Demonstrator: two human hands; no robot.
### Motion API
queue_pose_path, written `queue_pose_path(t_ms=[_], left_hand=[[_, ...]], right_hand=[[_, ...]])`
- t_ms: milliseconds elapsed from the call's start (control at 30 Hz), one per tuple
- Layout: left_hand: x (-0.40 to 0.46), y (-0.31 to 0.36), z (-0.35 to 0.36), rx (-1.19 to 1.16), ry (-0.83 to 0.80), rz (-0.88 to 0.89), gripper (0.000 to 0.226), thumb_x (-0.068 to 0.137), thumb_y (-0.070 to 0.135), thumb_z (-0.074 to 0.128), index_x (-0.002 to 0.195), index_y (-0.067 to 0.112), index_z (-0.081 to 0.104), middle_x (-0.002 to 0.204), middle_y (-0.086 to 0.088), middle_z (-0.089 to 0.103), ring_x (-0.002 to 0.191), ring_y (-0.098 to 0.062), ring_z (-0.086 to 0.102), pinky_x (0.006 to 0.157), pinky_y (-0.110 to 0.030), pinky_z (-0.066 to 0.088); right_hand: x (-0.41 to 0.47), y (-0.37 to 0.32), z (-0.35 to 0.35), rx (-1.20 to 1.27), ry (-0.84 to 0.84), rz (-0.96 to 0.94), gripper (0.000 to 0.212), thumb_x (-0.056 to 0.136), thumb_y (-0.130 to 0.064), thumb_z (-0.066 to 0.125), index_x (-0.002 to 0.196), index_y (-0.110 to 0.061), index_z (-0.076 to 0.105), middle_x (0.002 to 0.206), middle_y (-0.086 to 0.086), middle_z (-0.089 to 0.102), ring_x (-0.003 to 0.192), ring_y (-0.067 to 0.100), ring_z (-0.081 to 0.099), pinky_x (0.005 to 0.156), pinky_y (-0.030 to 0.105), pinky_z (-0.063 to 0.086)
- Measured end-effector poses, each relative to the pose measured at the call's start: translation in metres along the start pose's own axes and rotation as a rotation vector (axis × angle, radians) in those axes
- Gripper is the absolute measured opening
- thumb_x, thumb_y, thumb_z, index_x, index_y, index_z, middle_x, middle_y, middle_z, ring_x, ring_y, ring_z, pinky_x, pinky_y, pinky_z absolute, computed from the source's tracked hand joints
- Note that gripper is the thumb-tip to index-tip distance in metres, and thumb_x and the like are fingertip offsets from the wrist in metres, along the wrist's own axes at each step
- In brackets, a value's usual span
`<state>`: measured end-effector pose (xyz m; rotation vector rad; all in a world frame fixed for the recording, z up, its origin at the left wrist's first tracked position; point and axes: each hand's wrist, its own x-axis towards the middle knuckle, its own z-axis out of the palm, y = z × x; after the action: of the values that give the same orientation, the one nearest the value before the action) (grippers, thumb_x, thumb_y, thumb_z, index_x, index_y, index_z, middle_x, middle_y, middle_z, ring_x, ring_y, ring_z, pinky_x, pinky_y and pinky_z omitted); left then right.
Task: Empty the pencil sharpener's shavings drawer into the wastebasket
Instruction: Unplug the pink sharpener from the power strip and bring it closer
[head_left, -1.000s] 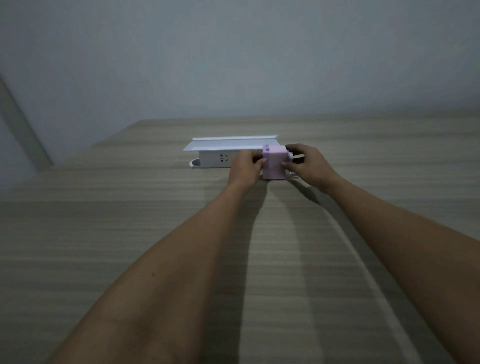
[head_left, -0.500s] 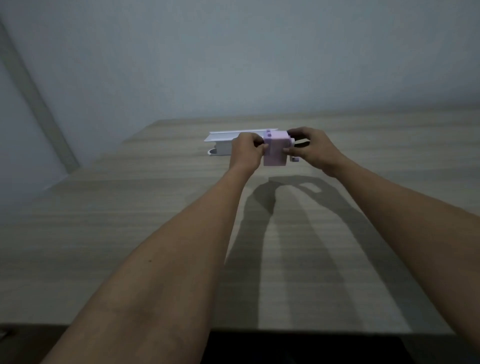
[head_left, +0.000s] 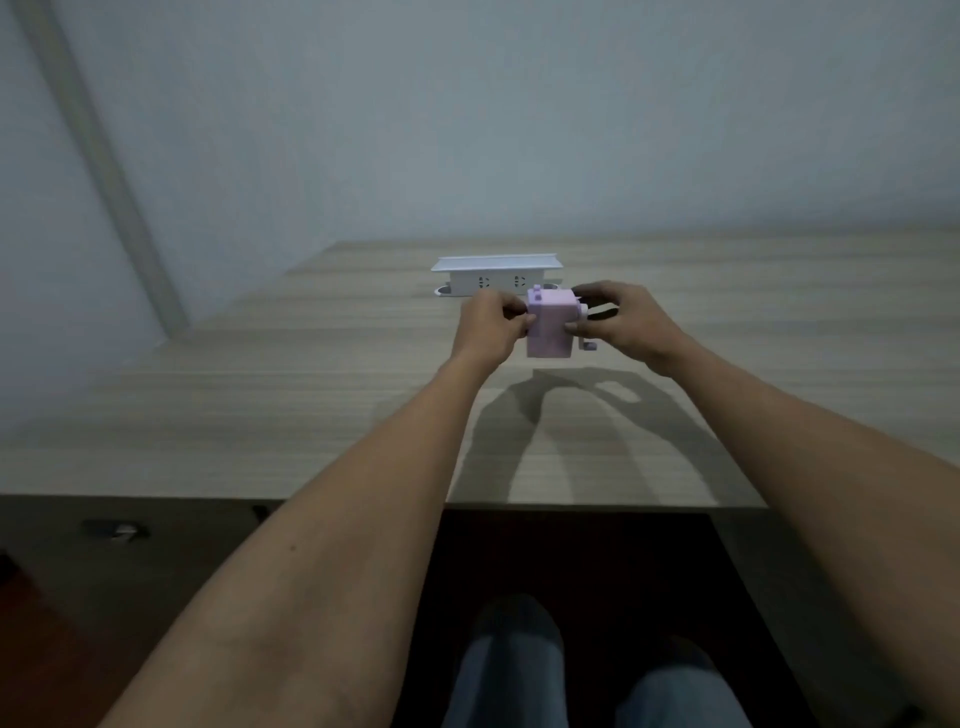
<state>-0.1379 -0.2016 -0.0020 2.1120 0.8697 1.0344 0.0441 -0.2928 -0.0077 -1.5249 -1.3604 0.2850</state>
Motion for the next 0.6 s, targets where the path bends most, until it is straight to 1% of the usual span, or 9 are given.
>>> queue_pose_path(t_ms=[100, 133, 200, 267, 333, 367, 467, 533, 600], left_hand=[[-0.017, -0.002, 0.0, -0.002, -0.006, -0.002, 0.017, 0.088, 0.006, 0.072, 0.101, -0.005, 0.076, 0.094, -0.018, 0.077, 0.079, -0.018, 0.071, 0.065, -0.008, 0.052], [-0.021, -0.003, 0.0, -0.017, -0.006, -0.009, 0.018, 0.088, 0.005, 0.072, 0.102, -0.005, 0.075, 0.094, -0.019, 0.076, 0.078, -0.017, 0.07, 0.063, -0.006, 0.051], [-0.028, -0.005, 0.003, -0.041, -0.006, -0.027, 0.02, 0.087, 0.005, 0.073, 0.104, -0.006, 0.075, 0.095, -0.02, 0.076, 0.078, -0.018, 0.07, 0.073, -0.019, 0.057], [-0.033, -0.009, 0.007, -0.058, -0.016, -0.054, 0.021, 0.087, 0.005, 0.073, 0.105, -0.007, 0.074, 0.098, -0.021, 0.076, 0.08, -0.019, 0.07, 0.078, -0.027, 0.057], [-0.037, -0.013, 0.011, -0.063, -0.023, -0.069, 0.023, 0.087, 0.005, 0.073, 0.106, -0.007, 0.073, 0.099, -0.021, 0.076, 0.08, -0.018, 0.07, 0.072, -0.021, 0.053], [-0.039, -0.015, 0.013, -0.074, -0.018, -0.077, 0.024, 0.087, 0.005, 0.073, 0.108, -0.007, 0.073, 0.1, -0.021, 0.076, 0.08, -0.018, 0.07, 0.067, -0.015, 0.052], [-0.039, -0.021, 0.017, -0.124, 0.001, -0.094, 0.026, 0.087, 0.005, 0.073, 0.11, -0.007, 0.072, 0.102, -0.022, 0.075, 0.081, -0.019, 0.07, 0.062, -0.005, 0.052], [-0.037, -0.023, 0.019, -0.115, -0.017, -0.103, 0.031, 0.084, 0.009, 0.077, 0.112, -0.004, 0.072, 0.102, -0.021, 0.075, 0.085, -0.025, 0.071, 0.075, -0.02, 0.059], [-0.036, -0.027, 0.019, -0.121, -0.102, -0.135, 0.048, 0.08, 0.013, 0.081, 0.124, 0.001, 0.066, 0.109, -0.018, 0.073, 0.097, -0.03, 0.072, 0.087, -0.04, 0.06]], right_hand=[[-0.018, 0.003, 0.004, 0.032, -0.008, 0.005, 0.055, 0.077, 0.003, 0.08, 0.129, 0.0, 0.063, 0.12, 0.018, 0.068, 0.097, 0.021, 0.064, 0.066, 0.016, 0.058], [-0.022, 0.005, 0.005, 0.037, -0.005, 0.008, 0.055, 0.077, 0.003, 0.08, 0.13, 0.0, 0.063, 0.12, 0.017, 0.067, 0.097, 0.022, 0.064, 0.065, 0.015, 0.058], [-0.028, 0.01, 0.007, 0.025, -0.003, 0.015, 0.057, 0.077, 0.002, 0.081, 0.131, 0.0, 0.062, 0.121, 0.017, 0.067, 0.098, 0.022, 0.064, 0.068, 0.016, 0.058], [-0.034, 0.014, 0.008, 0.003, -0.016, 0.023, 0.058, 0.076, 0.0, 0.082, 0.131, 0.001, 0.063, 0.123, 0.016, 0.068, 0.101, 0.022, 0.065, 0.078, 0.027, 0.061], [-0.037, 0.018, 0.008, -0.007, -0.024, 0.037, 0.057, 0.076, -0.002, 0.083, 0.13, 0.0, 0.064, 0.125, 0.014, 0.069, 0.104, 0.024, 0.066, 0.091, 0.042, 0.058], [-0.039, 0.019, 0.008, -0.003, -0.024, 0.039, 0.057, 0.076, -0.003, 0.083, 0.13, -0.001, 0.064, 0.125, 0.014, 0.069, 0.105, 0.026, 0.067, 0.092, 0.043, 0.057], [-0.042, 0.02, 0.009, 0.047, -0.028, 0.049, 0.058, 0.078, -0.004, 0.081, 0.133, -0.002, 0.062, 0.128, 0.014, 0.067, 0.106, 0.028, 0.068, 0.076, 0.027, 0.062], [-0.044, 0.022, 0.008, 0.083, -0.04, 0.061, 0.061, 0.078, -0.006, 0.082, 0.134, -0.003, 0.061, 0.128, 0.014, 0.066, 0.109, 0.031, 0.069, 0.075, 0.025, 0.062], [-0.044, 0.024, 0.007, 0.095, -0.054, 0.064, 0.064, 0.076, -0.008, 0.084, 0.135, -0.005, 0.061, 0.128, 0.012, 0.067, 0.114, 0.028, 0.067, 0.085, 0.03, 0.06]])
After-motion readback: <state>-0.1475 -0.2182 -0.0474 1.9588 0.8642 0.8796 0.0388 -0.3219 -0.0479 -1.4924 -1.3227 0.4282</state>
